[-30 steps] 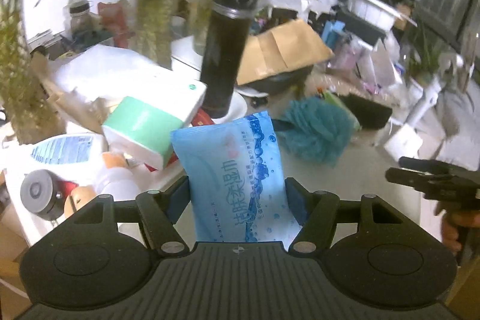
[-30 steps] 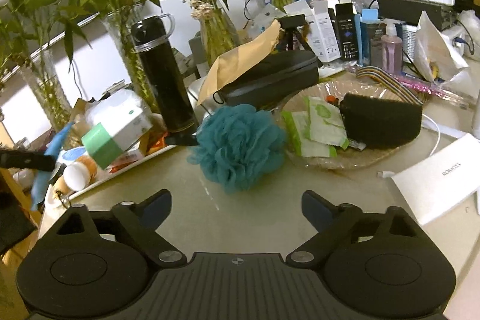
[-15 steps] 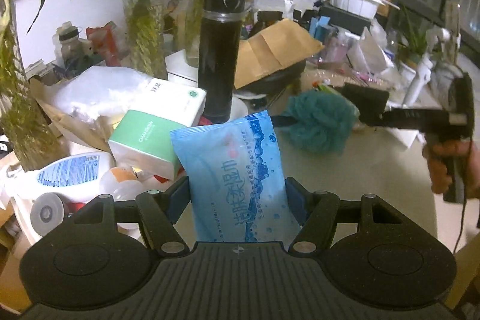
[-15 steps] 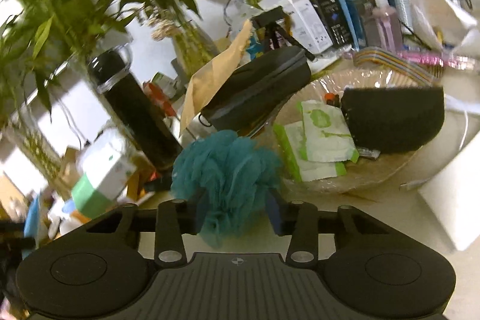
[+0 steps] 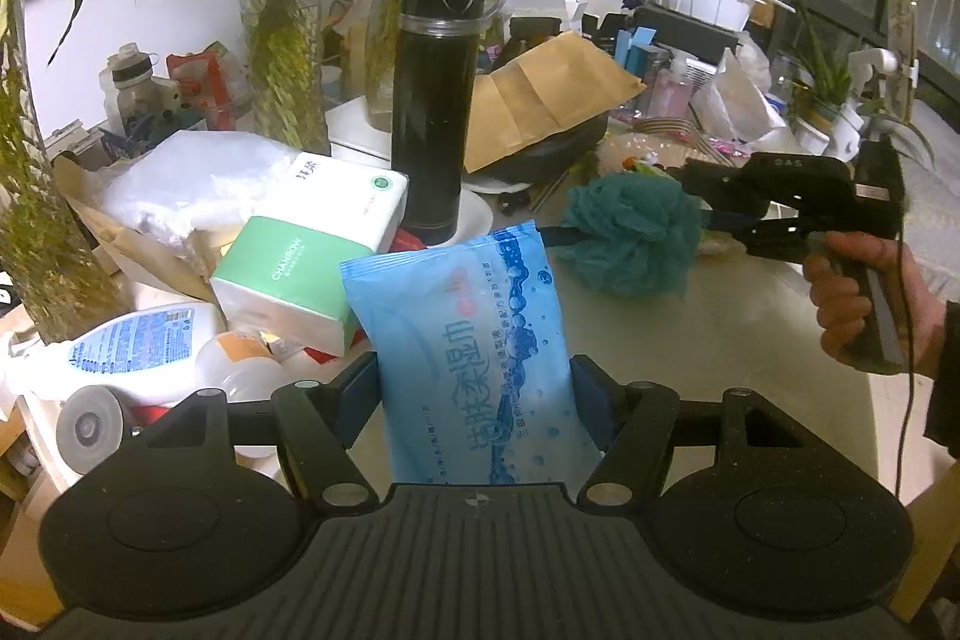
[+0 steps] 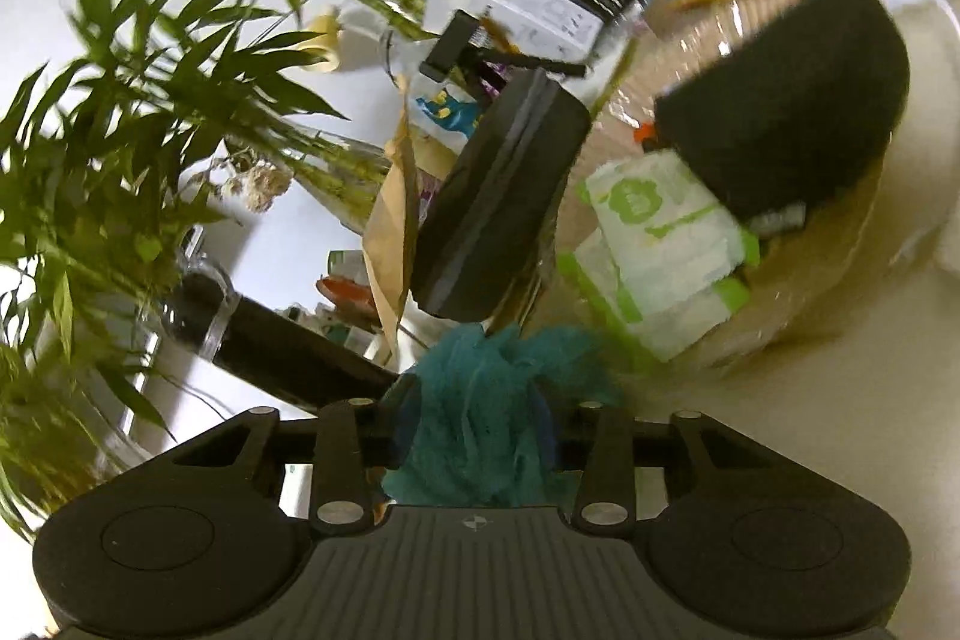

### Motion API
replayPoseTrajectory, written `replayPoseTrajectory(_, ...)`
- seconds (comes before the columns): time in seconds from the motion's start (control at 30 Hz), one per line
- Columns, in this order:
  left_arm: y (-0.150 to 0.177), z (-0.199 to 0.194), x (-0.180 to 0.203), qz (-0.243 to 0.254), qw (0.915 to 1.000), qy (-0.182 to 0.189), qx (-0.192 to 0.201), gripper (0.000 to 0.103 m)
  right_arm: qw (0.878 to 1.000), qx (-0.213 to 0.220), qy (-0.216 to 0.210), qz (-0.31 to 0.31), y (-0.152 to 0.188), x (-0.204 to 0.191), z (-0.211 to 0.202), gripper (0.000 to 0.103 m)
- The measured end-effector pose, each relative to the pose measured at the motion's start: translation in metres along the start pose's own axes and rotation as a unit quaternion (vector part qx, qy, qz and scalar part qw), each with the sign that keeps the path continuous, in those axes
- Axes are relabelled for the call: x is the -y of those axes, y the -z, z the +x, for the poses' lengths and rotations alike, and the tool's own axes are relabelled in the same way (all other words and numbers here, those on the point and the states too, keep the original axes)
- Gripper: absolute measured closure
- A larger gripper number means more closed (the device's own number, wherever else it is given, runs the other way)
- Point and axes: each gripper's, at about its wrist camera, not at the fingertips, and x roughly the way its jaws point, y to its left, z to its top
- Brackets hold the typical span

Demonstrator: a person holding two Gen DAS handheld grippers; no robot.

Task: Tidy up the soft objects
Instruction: 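Lift the blue packet with the left tool while the right tool grasps the teal loofah, then carry the blue packet with the left tool while the right tool lifts the loofah toward the box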

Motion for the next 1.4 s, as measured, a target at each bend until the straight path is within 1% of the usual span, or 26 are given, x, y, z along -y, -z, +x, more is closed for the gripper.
replayPoseTrajectory(0.03, 0.0, 0.0, 0.0, 0.0, 1.0, 0.0, 0.0, 0.037, 1.0, -0.003, 0.002, 0.006, 0.001, 0.001, 0.003, 0.075)
replayPoseTrajectory(0.07, 0.0, 0.0, 0.0, 0.001, 1.0, 0.0, 0.0, 0.037, 1.0, -0.008, 0.003, 0.014, 0.002, 0.002, 0.005, 0.087)
replayPoseTrajectory(0.1, 0.0, 0.0, 0.0, 0.001, 1.0, 0.0, 0.0, 0.037, 1.0, -0.012, 0.003, 0.018, 0.003, 0.003, 0.007, 0.092)
replayPoseTrajectory(0.17, -0.001, 0.0, 0.0, 0.002, 1.0, 0.001, 0.001, 0.037, 1.0, -0.013, 0.005, 0.01, 0.005, -0.001, 0.006, 0.097)
replayPoseTrajectory(0.3, -0.002, 0.0, 0.001, 0.003, 1.0, -0.002, 0.003, 0.037, 0.999, -0.018, 0.009, -0.041, 0.005, -0.021, 0.001, 0.099)
replayPoseTrajectory(0.37, -0.002, 0.0, 0.001, 0.001, 1.0, -0.001, 0.004, 0.037, 0.996, -0.031, 0.009, -0.082, 0.006, -0.037, -0.001, 0.099)
replayPoseTrajectory(0.5, -0.003, -0.002, 0.002, -0.001, 1.0, 0.004, 0.006, 0.037, 0.981, -0.043, 0.026, -0.186, 0.012, -0.076, -0.019, 0.099)
replayPoseTrajectory(0.63, -0.008, -0.011, 0.01, 0.019, 0.9997, -0.002, 0.013, 0.037, 0.971, -0.038, 0.042, -0.233, 0.022, -0.1, -0.048, 0.099)
replayPoseTrajectory(0.77, -0.014, -0.029, 0.017, 0.023, 0.9996, 0.002, 0.016, 0.037, 0.963, -0.03, 0.059, -0.262, 0.03, -0.117, -0.083, 0.099)
replayPoseTrajectory(0.97, -0.026, -0.069, 0.027, 0.034, 0.9989, -0.006, 0.031, 0.037, 0.953, -0.007, 0.073, -0.293, 0.037, -0.149, -0.138, 0.1)
replayPoseTrajectory(1.17, -0.031, -0.115, 0.053, 0.072, 0.9963, -0.005, 0.048, 0.037, 0.943, 0.015, 0.084, -0.323, 0.047, -0.18, -0.19, 0.1)
replayPoseTrajectory(1.23, -0.03, -0.129, 0.062, 0.083, 0.9952, -0.003, 0.051, 0.037, 0.941, 0.019, 0.08, -0.328, 0.051, -0.189, -0.204, 0.1)
replayPoseTrajectory(1.3, -0.027, -0.141, 0.072, 0.097, 0.9939, -0.002, 0.053, 0.037, 0.937, 0.024, 0.08, -0.34, 0.055, -0.197, -0.219, 0.1)
replayPoseTrajectory(1.4, -0.023, -0.152, 0.084, 0.11, 0.9927, -0.01, 0.049, 0.037, 0.934, 0.027, 0.075, -0.347, 0.062, -0.207, -0.237, 0.1)
